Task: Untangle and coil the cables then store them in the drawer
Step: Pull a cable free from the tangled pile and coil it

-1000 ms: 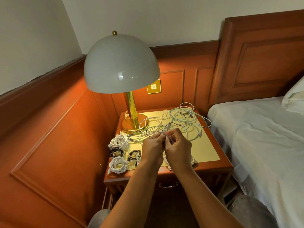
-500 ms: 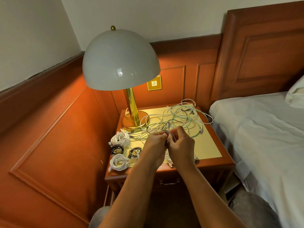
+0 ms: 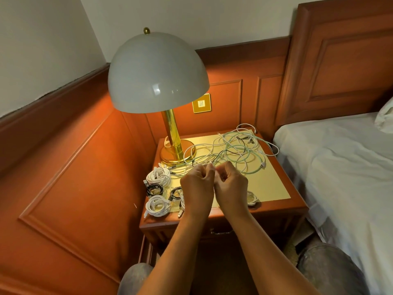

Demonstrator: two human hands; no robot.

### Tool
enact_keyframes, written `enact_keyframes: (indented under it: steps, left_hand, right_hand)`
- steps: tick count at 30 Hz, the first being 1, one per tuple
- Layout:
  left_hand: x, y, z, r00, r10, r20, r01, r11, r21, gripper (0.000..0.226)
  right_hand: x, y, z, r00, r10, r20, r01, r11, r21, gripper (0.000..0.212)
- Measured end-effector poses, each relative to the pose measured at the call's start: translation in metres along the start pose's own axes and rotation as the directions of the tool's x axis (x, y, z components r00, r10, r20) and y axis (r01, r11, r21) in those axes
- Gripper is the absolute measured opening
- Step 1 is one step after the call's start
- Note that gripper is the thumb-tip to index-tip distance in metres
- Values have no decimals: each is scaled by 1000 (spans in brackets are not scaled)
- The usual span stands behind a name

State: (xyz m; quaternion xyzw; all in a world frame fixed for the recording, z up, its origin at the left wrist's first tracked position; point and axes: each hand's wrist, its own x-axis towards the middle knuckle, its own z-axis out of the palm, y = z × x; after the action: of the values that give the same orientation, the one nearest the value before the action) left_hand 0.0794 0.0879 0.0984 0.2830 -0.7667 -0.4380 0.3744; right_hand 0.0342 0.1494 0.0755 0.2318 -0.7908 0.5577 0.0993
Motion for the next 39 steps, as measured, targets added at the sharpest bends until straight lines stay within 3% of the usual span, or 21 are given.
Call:
enact_keyframes:
  steps: [4, 6, 8, 11, 13, 18, 22, 29, 35, 39]
  left_hand:
    - [8, 5, -33, 991, 134, 28, -135, 990, 37, 29]
    - [24, 7, -46, 940, 219, 262, -260, 956, 134, 20]
    - [38, 6, -52, 828, 182, 530, -319, 931, 177, 49]
    - [50, 16, -55, 684, 52, 727, -124, 991, 46, 51]
    - [57, 19, -56, 657, 2, 754, 17, 1000, -18, 41]
    - [67, 27, -61, 652, -24, 758, -13, 999, 42, 26]
    - [72, 28, -62, 668, -62, 742, 147, 988, -50, 20]
    - [78, 21, -61, 874, -21, 485, 124, 975, -183, 17]
    - [59, 15, -54, 872, -2, 489, 124, 969, -215, 11]
    - [59, 1, -53, 877, -34, 479, 118, 982, -148, 15]
  right_hand:
    - [15, 2, -20, 999, 12, 52, -14, 999, 32, 5]
    - [22, -1, -32, 990, -15, 139, 9, 999, 46, 7]
    - [25, -9, -41, 977, -46, 209, 35, 998, 58, 11]
    - [26, -19, -49, 963, -85, 256, 56, 992, 116, 16]
    - [25, -23, -52, 956, -104, 274, 75, 991, 114, 21]
    - [24, -26, -57, 932, -94, 349, 110, 993, -28, 17]
    - [23, -29, -57, 911, -109, 397, 145, 988, -61, 13]
    - [18, -15, -50, 927, -68, 369, 110, 989, -95, 13]
    - [19, -10, -45, 959, -25, 284, 32, 999, -20, 13]
    - [21, -9, -45, 957, 10, 289, -21, 999, 33, 30]
